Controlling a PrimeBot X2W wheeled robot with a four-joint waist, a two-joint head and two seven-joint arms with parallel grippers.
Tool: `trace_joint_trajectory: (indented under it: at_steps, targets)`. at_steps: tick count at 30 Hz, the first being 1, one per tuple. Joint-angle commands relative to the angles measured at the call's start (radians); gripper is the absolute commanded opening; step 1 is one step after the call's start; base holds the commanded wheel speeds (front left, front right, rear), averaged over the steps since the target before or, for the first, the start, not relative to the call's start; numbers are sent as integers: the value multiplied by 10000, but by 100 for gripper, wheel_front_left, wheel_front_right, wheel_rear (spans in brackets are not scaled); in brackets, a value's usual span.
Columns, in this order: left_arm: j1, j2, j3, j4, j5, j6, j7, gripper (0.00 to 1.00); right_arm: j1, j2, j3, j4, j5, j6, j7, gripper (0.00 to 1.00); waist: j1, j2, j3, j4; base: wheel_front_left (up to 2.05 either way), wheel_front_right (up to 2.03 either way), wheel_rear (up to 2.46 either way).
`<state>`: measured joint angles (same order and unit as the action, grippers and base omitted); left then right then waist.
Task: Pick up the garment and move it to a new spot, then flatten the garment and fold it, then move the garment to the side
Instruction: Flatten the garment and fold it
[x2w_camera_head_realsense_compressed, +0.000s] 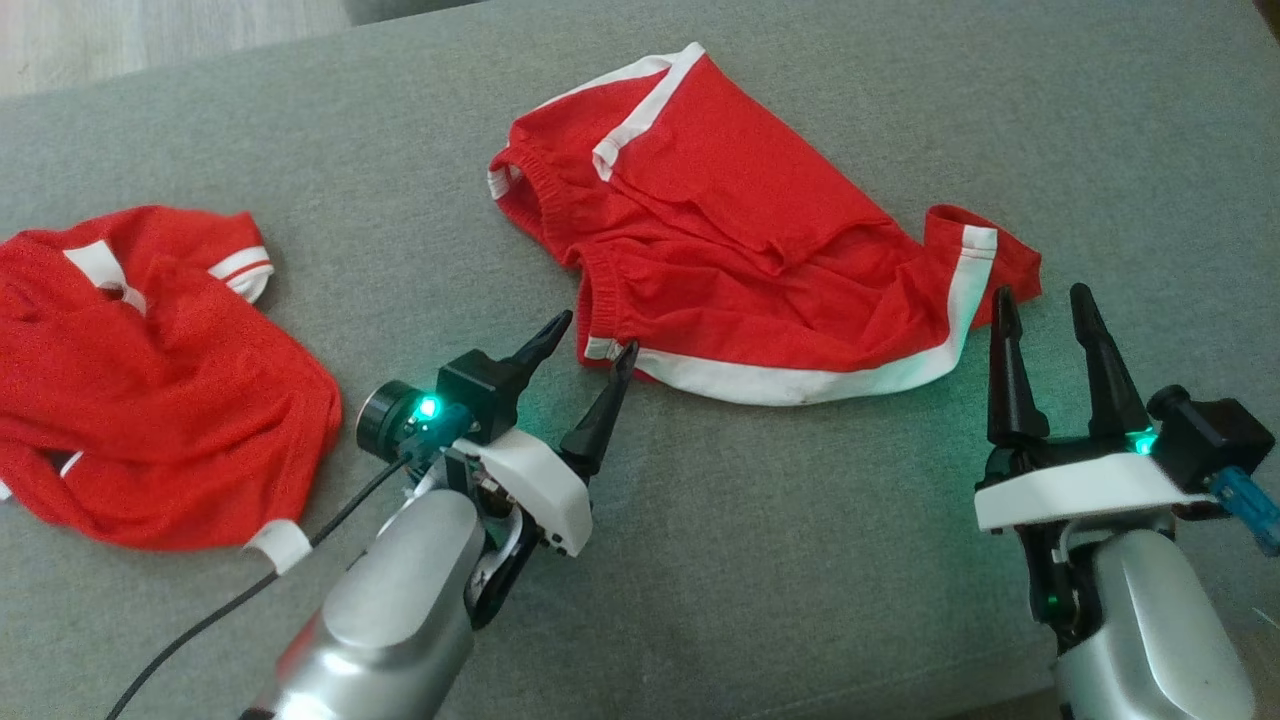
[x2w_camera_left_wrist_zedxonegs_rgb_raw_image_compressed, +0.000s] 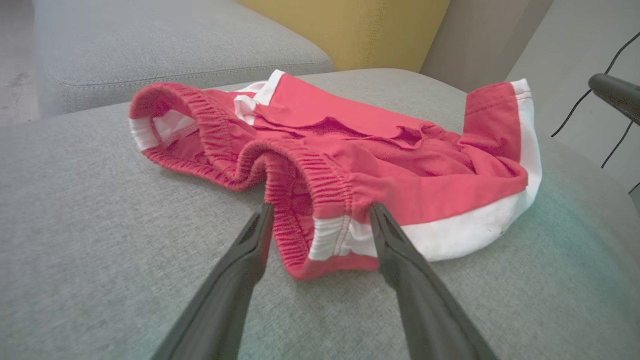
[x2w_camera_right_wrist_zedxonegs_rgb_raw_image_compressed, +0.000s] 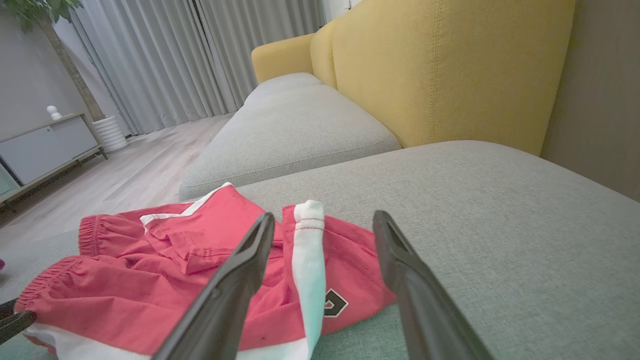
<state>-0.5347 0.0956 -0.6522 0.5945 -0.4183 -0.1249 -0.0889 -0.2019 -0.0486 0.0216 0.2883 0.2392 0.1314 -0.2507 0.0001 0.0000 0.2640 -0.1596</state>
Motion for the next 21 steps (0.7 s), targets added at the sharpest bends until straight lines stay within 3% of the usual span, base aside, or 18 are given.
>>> trace_joint_trajectory:
  at_steps: [1, 2, 3, 4, 5, 13, 21]
  targets:
    - [-461, 186, 75, -128, -135, -56, -132, 100, -332, -16, 190, -337, 102, -7, -110, 100, -1, 0, 23, -51, 0, 0, 0]
    - [-506, 194, -1, -72, -194, -56, -144, 100, -338, -16, 189, -333, 106, -7, -110, 100, -1, 0, 23, -61, 0, 0, 0]
    - [-545, 199, -82, -23, -261, -56, -146, 82, -342, -16, 188, -328, 109, -7, -110, 100, -1, 0, 17, -66, 0, 0, 0]
    - [-581, 206, -168, 19, -332, -56, -147, 30, -346, -16, 183, -320, 108, -7, -110, 100, -1, 0, 9, -65, 0, 0, 0]
    - [-610, 215, -249, 50, -403, -56, -151, 0, -353, -16, 174, -311, 100, -7, -110, 100, -1, 0, -3, -64, 0, 0, 0]
    - [-680, 351, -214, 44, -732, -12, -833, 0, -446, -16, 42, -270, -283, -7, -110, 100, -1, 0, -204, 91, 0, 0, 0]
    - [-414, 526, 474, -636, -876, 568, -1545, 0, -553, -16, -103, -149, -1041, -7, 11, 100, -1, 0, -531, 453, 0, 0, 0]
